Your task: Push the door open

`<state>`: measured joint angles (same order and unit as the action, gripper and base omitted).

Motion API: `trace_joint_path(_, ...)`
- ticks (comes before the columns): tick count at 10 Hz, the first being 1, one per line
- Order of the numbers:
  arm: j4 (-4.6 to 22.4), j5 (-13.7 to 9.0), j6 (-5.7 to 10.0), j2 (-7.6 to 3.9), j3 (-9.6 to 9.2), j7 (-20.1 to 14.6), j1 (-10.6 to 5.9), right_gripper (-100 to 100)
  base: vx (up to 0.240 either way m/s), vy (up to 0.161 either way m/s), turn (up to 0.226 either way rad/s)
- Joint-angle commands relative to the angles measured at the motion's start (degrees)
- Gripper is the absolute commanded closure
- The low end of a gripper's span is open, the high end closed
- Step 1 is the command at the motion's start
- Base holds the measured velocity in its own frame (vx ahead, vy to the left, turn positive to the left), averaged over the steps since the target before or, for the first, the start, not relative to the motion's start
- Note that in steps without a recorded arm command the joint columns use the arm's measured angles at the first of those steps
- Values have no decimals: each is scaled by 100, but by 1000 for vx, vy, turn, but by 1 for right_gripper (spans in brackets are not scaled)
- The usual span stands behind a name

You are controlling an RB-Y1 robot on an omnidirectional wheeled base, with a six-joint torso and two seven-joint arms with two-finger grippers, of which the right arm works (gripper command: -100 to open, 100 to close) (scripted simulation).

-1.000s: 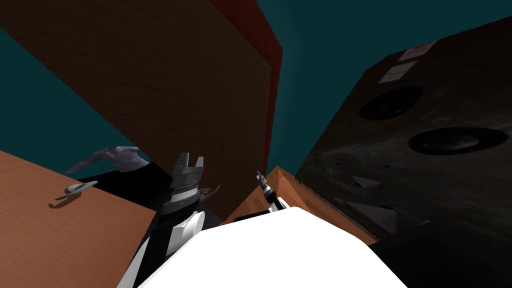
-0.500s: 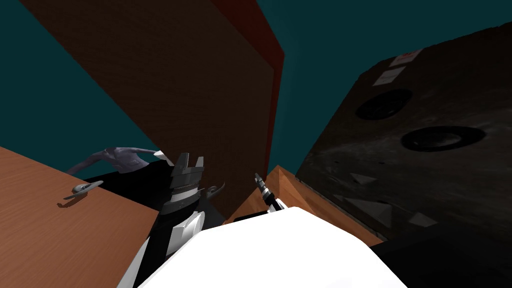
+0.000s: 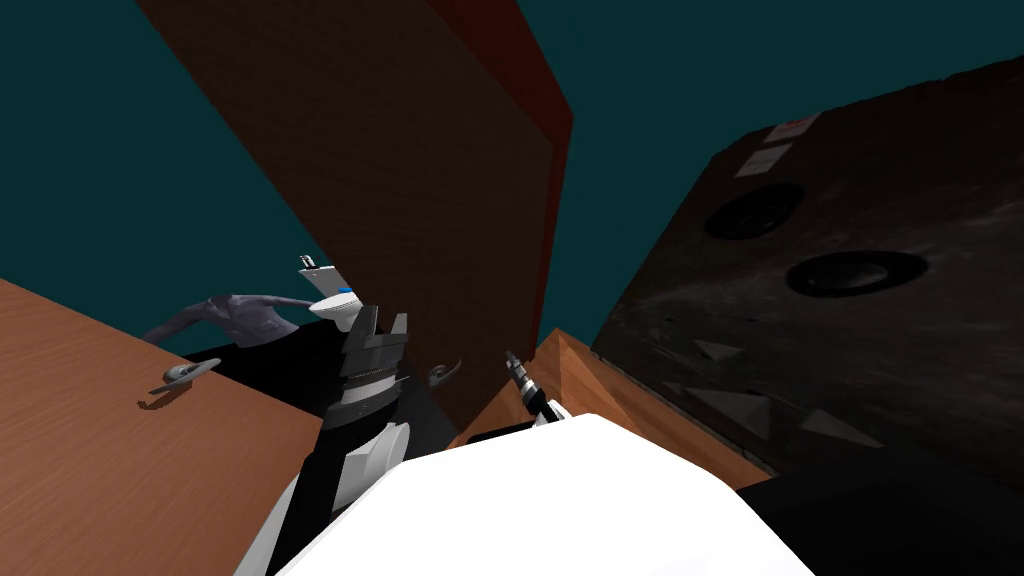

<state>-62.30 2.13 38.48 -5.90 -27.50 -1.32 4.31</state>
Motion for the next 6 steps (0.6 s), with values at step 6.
trace_joint_path(6, 672, -26, 182, 139, -251, -25, -246, -100, -60, 87, -16)
